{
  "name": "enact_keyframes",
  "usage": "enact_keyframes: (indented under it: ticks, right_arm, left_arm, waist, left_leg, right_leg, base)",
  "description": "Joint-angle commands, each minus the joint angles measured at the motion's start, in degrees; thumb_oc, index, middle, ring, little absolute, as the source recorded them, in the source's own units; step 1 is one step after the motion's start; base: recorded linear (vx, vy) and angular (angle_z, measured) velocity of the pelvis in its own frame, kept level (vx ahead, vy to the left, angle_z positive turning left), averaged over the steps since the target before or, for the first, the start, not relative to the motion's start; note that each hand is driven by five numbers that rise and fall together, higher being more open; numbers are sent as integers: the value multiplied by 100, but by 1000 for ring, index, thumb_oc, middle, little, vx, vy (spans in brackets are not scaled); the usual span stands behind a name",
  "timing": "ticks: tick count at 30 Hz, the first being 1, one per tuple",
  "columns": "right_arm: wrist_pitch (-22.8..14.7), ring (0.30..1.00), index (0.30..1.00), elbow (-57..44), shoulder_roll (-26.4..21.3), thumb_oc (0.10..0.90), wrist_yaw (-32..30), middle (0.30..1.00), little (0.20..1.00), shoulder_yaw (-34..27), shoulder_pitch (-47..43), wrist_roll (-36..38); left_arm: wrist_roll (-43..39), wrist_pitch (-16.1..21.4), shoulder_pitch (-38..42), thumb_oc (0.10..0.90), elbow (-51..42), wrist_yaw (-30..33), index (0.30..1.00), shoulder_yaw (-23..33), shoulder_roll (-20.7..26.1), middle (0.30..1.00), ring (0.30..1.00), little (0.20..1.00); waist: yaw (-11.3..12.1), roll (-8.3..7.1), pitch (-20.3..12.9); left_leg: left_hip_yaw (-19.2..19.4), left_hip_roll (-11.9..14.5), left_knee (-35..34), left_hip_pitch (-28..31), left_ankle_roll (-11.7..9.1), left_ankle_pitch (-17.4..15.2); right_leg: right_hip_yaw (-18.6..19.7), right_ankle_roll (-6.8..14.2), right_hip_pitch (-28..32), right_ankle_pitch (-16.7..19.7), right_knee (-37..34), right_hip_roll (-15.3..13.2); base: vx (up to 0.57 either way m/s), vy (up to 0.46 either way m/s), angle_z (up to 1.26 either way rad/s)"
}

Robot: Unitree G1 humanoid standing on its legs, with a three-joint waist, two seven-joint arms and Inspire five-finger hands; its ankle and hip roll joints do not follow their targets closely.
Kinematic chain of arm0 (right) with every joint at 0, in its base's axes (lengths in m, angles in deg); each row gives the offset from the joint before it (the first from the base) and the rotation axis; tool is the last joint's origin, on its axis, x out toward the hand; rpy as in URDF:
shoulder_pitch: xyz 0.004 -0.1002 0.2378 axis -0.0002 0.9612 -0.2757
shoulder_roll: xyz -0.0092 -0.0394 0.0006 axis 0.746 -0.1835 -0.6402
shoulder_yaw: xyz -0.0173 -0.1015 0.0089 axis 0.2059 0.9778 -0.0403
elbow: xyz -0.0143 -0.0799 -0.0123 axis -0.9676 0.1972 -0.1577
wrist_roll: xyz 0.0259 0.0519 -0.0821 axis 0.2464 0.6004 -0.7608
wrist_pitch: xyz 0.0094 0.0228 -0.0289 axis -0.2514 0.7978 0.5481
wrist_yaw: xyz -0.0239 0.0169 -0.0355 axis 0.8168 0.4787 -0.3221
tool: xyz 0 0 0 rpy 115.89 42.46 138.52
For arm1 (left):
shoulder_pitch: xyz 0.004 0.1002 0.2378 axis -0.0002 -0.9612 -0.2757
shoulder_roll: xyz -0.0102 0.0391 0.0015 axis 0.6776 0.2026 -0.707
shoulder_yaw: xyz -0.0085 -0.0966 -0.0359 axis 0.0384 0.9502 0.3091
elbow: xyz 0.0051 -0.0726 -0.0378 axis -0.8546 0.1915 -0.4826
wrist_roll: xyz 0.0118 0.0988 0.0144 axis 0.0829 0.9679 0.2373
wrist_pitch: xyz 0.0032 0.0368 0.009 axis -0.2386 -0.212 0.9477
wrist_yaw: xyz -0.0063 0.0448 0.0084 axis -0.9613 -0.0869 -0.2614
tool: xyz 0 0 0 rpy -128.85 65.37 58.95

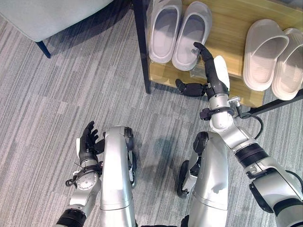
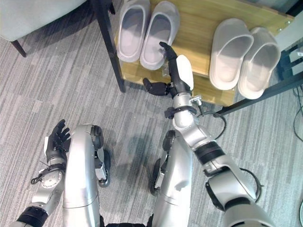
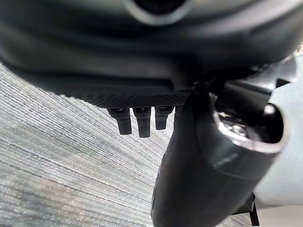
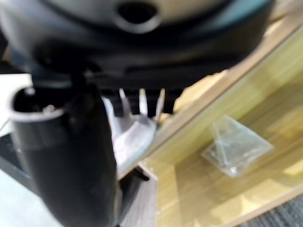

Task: Arrange the slippers neatly on the shoe rack.

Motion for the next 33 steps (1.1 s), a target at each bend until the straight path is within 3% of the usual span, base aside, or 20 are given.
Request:
enact_keyframes:
  ticks: [1, 13, 21, 25, 30, 33]
  right_arm:
    - [-341, 900, 900, -652, -134, 800, -184, 900, 900, -28, -708, -111]
    - [-143, 900, 900, -1169, -194, 800, -540, 900, 900, -621, 47, -740]
    - [-394, 900, 900, -1409, 35, 800, -844, 900, 900, -1064, 271, -488]
    - [-516, 900, 900, -2093, 51, 800, -1205, 900, 900, -1452, 575, -874]
    - [-779, 900, 900, -4245, 41, 800, -1223, 900, 900, -2352, 1838, -1421]
    - [-831, 900, 900, -4888, 66, 800, -1201, 900, 900, -2687, 2539, -1644]
  left_arm:
    - [59, 490, 290, 800, -318, -188, 900, -254, -167, 900, 900, 900]
    - [35, 496, 227, 800, -311, -80, 900, -89, -310, 900, 900, 900]
    - [65, 481, 166, 800, -277, -90, 900, -89, -305, 900, 900, 900]
    - [84, 494, 68, 800, -309, -73, 900, -16, -325, 900, 900, 900]
    - [334, 468, -57, 800, -346, 7, 900, 168, -433, 900, 900, 900]
    - [477, 579, -180, 800, -711, 85, 900, 254, -416, 900, 900, 900]
  waist:
    - [257, 77, -221]
    - [173, 38, -221]
    - [146, 72, -221]
    - [106, 101, -221]
    - [-44, 2, -221]
    - [-79, -49, -221]
  left_leg:
    - [-359, -156, -34, 56, -14, -394]
    - [-385, -167, 0, 56, -4, -392]
    - [-376, -195, 21, 56, 9, -379]
    - [-363, -197, -1, 56, 9, -371]
    - [-367, -217, 16, 56, 11, -391]
    - [-378, -224, 17, 56, 4, -378]
  right_leg:
    - [40, -373, -302, 305, 41, -5]
    - [18, -399, -303, 280, 63, 15]
    - [6, -394, -303, 271, 85, 43]
    - [9, -405, -303, 241, 89, 48]
    - [9, -387, -303, 222, 111, 73]
    - [11, -385, -303, 228, 125, 81]
  base:
    - [0, 0, 0]
    - [-3, -4, -1]
    - [0, 0, 0]
    - [0, 0, 0]
    - [3, 1, -1]
    - [0, 0, 0]
